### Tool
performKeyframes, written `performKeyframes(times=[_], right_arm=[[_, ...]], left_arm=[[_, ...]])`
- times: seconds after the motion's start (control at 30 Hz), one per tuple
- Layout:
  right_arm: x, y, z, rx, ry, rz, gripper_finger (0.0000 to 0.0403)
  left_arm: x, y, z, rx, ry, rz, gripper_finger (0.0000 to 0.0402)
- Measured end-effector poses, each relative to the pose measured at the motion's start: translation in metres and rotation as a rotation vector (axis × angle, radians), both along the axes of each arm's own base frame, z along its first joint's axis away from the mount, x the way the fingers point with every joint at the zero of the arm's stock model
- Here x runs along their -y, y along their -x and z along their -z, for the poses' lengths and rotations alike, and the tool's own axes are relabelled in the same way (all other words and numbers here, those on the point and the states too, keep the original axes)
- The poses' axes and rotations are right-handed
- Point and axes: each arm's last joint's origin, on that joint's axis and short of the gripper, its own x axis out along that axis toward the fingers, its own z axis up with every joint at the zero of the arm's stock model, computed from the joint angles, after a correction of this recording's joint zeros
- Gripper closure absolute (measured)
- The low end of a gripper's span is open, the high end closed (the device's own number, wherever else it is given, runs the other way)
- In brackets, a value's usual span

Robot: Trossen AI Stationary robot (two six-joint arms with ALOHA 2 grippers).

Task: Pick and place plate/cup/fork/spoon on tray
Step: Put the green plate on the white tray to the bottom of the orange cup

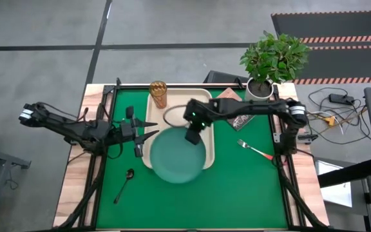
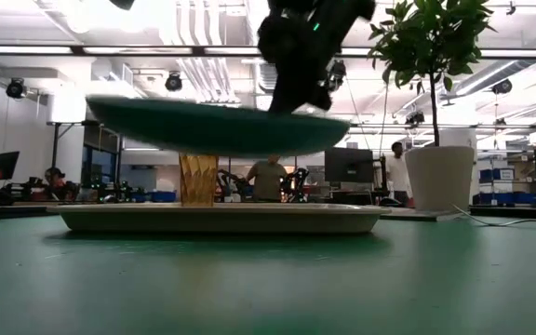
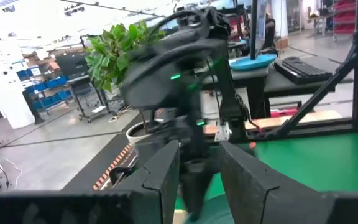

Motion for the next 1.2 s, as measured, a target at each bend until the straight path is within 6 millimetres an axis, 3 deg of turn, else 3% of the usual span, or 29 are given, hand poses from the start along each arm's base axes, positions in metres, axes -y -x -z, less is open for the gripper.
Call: performKeyframes(times=[0.27,0.47,0.7,0.97,1.2], right_arm=[[0.065,-0.019,0.024,-0.037,0.036,0.075,0.0394],[0.095,-0.029,0.037,-0.048,0.049,0.101,0.0394],[0.102,-0.034,0.056,-0.111,0.046,0.074,0.0394],[0.104,-0.038,0.062,-0.11,0.082,0.077,0.0393],[0.106,-0.042,0.071,-0.105,0.087,0.074,0.0351]], left_arm=[[-0.002,0.006,0.001,-0.031,-0.016,-0.001,0.0305],[-0.003,0.009,-0.001,-0.019,-0.013,-0.001,0.0305],[-0.003,0.011,-0.001,-0.029,-0.016,-0.001,0.0305],[-0.003,0.01,-0.001,-0.032,-0.017,-0.001,0.0305],[-0.003,0.01,0.0,-0.032,-0.016,-0.001,0.0305]])
